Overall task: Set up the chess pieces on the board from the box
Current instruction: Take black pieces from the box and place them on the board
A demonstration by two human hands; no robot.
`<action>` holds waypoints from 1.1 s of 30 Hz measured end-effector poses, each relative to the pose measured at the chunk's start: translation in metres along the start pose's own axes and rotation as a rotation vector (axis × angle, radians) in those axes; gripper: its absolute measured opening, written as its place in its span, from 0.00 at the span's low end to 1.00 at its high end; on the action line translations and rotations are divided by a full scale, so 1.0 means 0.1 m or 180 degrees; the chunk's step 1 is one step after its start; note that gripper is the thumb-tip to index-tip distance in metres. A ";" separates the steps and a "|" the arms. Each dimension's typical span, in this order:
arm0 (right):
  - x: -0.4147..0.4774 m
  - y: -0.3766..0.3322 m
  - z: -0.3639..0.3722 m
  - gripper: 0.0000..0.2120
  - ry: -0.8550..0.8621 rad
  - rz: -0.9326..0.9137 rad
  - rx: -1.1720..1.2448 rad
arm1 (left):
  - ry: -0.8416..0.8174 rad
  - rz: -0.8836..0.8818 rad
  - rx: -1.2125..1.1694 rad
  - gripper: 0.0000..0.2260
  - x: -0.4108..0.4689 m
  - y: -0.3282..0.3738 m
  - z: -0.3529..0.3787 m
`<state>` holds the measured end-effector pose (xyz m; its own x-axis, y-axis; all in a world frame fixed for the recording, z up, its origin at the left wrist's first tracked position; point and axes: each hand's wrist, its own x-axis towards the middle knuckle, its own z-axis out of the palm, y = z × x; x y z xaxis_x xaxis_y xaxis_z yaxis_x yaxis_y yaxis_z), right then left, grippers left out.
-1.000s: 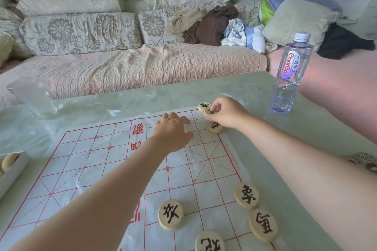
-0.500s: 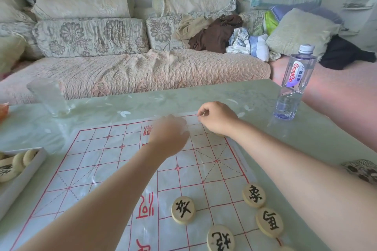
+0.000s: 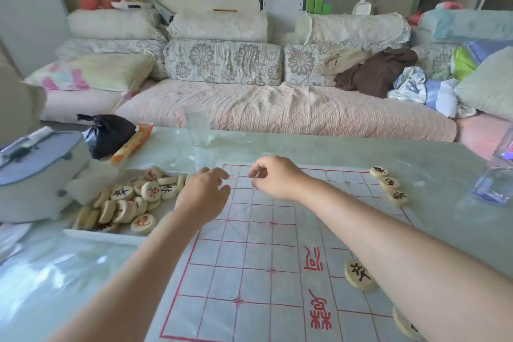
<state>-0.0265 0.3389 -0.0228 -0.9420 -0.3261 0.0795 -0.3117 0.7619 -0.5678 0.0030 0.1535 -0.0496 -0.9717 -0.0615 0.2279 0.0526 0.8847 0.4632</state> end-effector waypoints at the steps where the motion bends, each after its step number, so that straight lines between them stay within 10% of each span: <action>1: 0.07 -0.15 0.10 0.07 -0.0055 -0.0063 -0.0049 | 0.0098 -0.0089 -0.0032 0.13 -0.06 -0.18 -0.10; 17: 0.91 -1.44 1.25 0.22 -0.0324 -0.0511 -0.1168 | 0.0162 -0.0150 0.0910 0.22 -0.26 -1.60 -0.69; 33: 1.10 -1.27 1.59 0.07 0.0579 -0.1095 -0.1912 | 0.0420 -0.0365 0.0367 0.18 -0.16 -1.52 -0.76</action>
<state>-0.0712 0.1174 -0.0721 -0.7674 -0.5447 0.3381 -0.5603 0.8262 0.0594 0.0280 -0.0155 -0.0582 -0.9308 -0.2181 0.2931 -0.0906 0.9150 0.3931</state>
